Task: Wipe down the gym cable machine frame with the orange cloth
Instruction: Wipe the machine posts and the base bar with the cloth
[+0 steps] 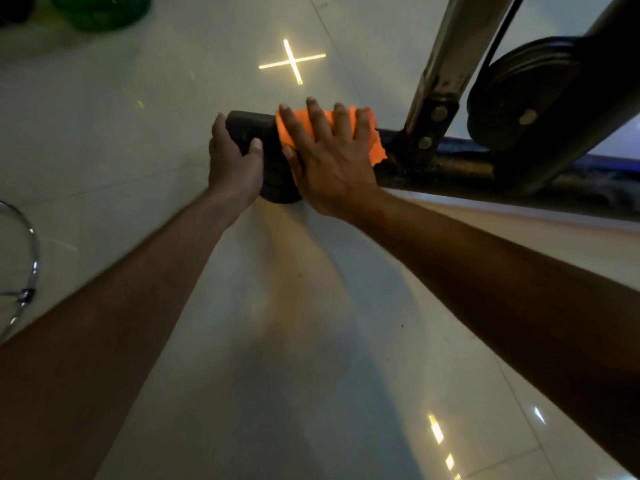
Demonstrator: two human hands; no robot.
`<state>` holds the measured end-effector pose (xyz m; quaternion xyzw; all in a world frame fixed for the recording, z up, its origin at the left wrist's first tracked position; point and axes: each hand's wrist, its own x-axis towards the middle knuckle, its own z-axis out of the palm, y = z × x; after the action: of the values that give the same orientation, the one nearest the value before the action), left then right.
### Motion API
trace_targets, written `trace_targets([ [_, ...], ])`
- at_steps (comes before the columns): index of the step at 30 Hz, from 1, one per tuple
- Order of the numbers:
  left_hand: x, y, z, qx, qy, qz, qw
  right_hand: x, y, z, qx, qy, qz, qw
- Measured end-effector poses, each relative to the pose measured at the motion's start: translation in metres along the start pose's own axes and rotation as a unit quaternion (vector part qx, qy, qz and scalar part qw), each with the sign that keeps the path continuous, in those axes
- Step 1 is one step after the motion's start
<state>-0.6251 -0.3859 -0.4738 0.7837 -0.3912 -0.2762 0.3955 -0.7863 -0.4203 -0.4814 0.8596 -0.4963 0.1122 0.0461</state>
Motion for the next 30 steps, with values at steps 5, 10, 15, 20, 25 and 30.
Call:
trace_targets([
  [5,0.011,-0.012,-0.012,-0.053,-0.003,0.007,0.999,-0.014,0.026,-0.006,0.002,0.008,-0.053,0.999],
  [10,0.017,-0.026,-0.035,-0.165,-0.097,-0.035,0.981,-0.024,0.024,-0.004,-0.007,-0.002,-0.029,1.000],
  [15,0.015,-0.011,-0.044,-0.255,-0.170,-0.087,0.948,0.027,-0.044,-0.001,-0.037,-0.036,-0.081,0.995],
  [20,0.015,-0.017,-0.052,-0.310,-0.174,-0.142,0.924,0.017,-0.019,0.000,-0.016,-0.002,-0.101,0.995],
  [25,0.018,-0.021,-0.061,-0.318,-0.196,-0.155,0.915,-0.023,0.017,0.006,-0.024,0.008,-0.080,0.996],
  [30,0.021,-0.018,-0.063,-0.317,-0.226,-0.155,0.908,0.021,-0.057,0.019,-0.080,-0.001,-0.059,0.995],
])
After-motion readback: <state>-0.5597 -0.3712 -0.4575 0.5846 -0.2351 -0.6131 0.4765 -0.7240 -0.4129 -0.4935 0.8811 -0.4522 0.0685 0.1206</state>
